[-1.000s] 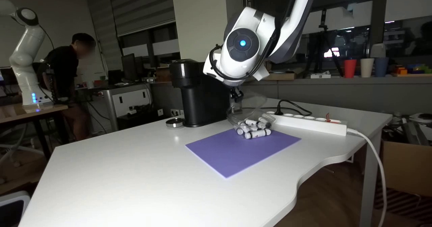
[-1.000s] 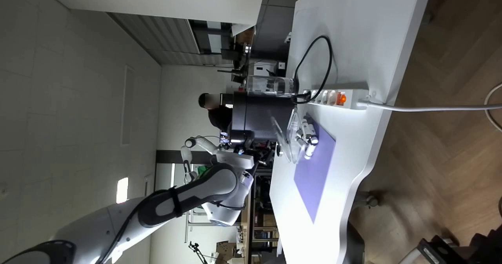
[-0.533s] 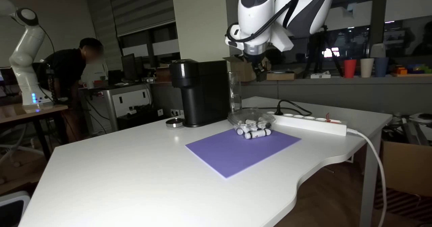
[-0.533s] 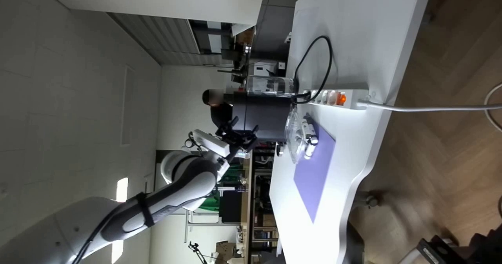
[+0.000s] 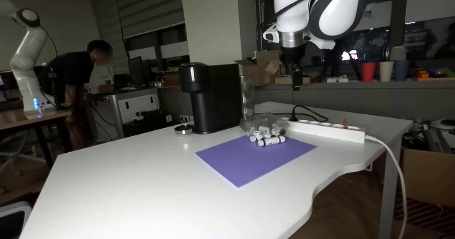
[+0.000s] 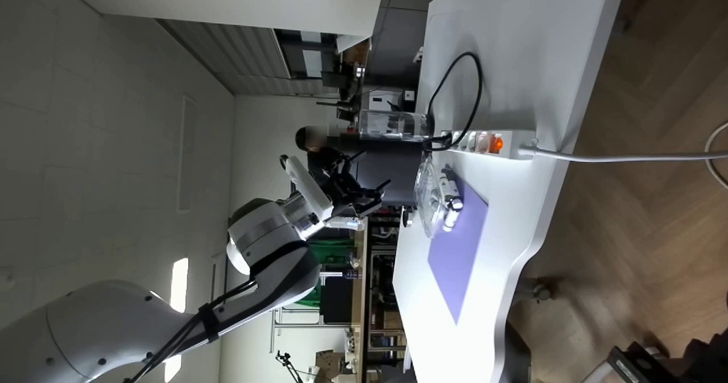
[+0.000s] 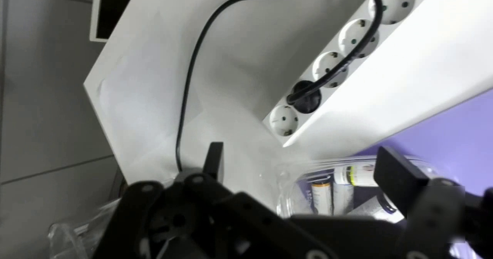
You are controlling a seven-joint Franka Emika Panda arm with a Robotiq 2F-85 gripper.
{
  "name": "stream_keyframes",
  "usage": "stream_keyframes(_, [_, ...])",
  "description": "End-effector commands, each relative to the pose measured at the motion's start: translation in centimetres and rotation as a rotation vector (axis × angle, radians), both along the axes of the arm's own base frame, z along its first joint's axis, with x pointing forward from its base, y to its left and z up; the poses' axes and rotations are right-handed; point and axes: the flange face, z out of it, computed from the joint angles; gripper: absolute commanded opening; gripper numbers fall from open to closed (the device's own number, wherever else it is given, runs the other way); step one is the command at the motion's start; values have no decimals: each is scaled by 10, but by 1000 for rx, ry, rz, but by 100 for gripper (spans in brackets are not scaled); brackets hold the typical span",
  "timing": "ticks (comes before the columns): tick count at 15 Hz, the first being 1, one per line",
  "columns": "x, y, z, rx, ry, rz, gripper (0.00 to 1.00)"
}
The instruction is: Close the lid of the colourless box
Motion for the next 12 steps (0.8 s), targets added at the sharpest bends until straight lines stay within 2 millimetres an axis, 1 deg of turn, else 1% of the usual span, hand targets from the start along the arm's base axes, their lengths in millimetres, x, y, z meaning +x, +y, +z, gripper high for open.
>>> stream_keyframes(1, [8, 11, 17, 111, 106, -132, 100])
stream_keyframes(3, [20, 18, 40, 217, 173, -207, 100])
stream_keyframes(5, [30, 26, 74, 324, 240, -283, 100])
stream_keyframes(7, [35, 28, 108, 422, 285, -371, 100])
stream_keyframes(8, [37, 27, 121, 463, 305, -417, 100])
stream_keyframes(9, [38, 31, 135, 506, 312, -456, 100])
stream_keyframes(10, [38, 29, 142, 556, 320, -504, 100])
stream_keyframes(11, [34, 28, 127, 505, 302, -449, 100])
stream_keyframes(12, [35, 28, 136, 530, 307, -473, 100])
